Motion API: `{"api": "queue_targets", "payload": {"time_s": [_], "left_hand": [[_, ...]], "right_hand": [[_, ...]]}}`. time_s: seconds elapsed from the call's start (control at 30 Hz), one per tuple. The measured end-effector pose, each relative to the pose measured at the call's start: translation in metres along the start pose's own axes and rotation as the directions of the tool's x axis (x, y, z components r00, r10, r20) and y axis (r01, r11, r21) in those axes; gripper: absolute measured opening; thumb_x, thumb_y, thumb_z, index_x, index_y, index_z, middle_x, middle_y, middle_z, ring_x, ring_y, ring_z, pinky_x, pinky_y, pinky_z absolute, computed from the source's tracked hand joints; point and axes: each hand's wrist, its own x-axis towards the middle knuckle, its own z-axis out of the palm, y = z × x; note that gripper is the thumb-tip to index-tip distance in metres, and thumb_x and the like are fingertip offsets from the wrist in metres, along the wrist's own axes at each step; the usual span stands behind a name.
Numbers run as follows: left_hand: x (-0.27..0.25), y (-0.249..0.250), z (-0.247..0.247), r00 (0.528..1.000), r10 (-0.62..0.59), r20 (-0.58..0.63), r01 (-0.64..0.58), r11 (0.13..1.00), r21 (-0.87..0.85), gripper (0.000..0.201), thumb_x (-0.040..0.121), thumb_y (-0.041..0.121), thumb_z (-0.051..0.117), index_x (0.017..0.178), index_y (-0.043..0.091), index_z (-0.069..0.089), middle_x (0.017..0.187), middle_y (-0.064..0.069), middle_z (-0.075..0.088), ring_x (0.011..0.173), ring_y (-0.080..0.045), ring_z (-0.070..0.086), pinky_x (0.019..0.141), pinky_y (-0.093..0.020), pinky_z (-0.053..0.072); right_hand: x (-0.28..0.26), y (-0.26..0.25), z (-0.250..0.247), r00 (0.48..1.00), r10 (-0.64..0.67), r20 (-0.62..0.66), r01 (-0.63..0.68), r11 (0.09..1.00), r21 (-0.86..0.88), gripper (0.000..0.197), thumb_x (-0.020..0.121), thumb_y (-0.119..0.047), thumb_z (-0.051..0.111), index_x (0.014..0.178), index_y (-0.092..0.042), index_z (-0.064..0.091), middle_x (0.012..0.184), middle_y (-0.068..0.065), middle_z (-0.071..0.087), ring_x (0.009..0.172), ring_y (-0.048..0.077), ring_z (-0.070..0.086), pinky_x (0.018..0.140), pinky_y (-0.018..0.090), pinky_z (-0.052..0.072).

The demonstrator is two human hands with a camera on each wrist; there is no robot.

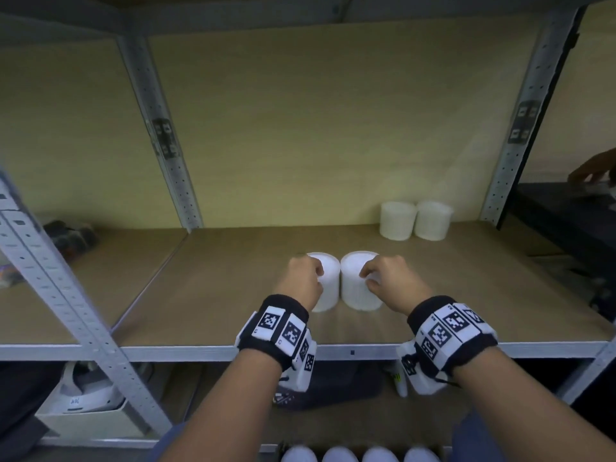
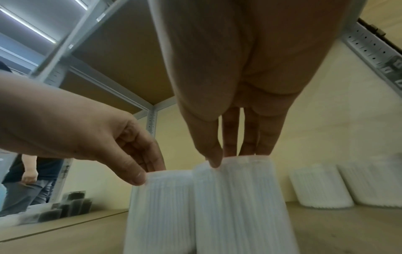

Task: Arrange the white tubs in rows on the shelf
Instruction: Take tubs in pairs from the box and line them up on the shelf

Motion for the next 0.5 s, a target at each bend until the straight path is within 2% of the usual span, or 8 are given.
{"api": "queue_targets", "payload": {"time_s": [0.13, 0.33, 0.5], "left_hand": [[0.036, -0.004, 0.004, 1.000, 0.010, -0.011, -0.010, 1.000, 0.011, 0.030, 0.088, 0.002, 0.055, 0.114, 0.011, 0.066, 0.123, -0.011, 0.061, 0.109, -0.026, 0.061, 0.093, -0.033, 0.050], [0.090, -0.008, 0.012, 1.000, 0.019, -0.015, -0.019, 0.999, 0.034, 0.030, 0.089, 0.004, 0.054, 0.116, 0.012, 0.065, 0.123, -0.010, 0.062, 0.110, -0.026, 0.060, 0.091, -0.031, 0.048], [0.138, -0.010, 0.019, 0.999, 0.041, -0.017, -0.041, 0.998, 0.042, 0.033, 0.091, 0.001, 0.050, 0.121, 0.009, 0.063, 0.126, -0.013, 0.059, 0.115, -0.027, 0.057, 0.096, -0.031, 0.043]], "right_hand": [[0.036, 0.006, 0.004, 1.000, 0.015, -0.024, -0.014, 1.000, 0.021, 0.029, 0.091, -0.011, 0.054, 0.114, -0.017, 0.069, 0.125, 0.004, 0.064, 0.114, 0.021, 0.061, 0.097, 0.030, 0.048], [0.089, 0.019, 0.009, 0.998, 0.033, -0.047, -0.032, 0.999, 0.034, 0.026, 0.091, -0.010, 0.055, 0.113, -0.012, 0.070, 0.122, 0.006, 0.066, 0.111, 0.022, 0.062, 0.093, 0.028, 0.047], [0.133, 0.032, 0.015, 0.996, 0.036, -0.078, -0.032, 0.998, 0.054, 0.027, 0.091, -0.009, 0.054, 0.113, -0.010, 0.070, 0.120, 0.007, 0.068, 0.110, 0.023, 0.063, 0.094, 0.030, 0.048]]}}
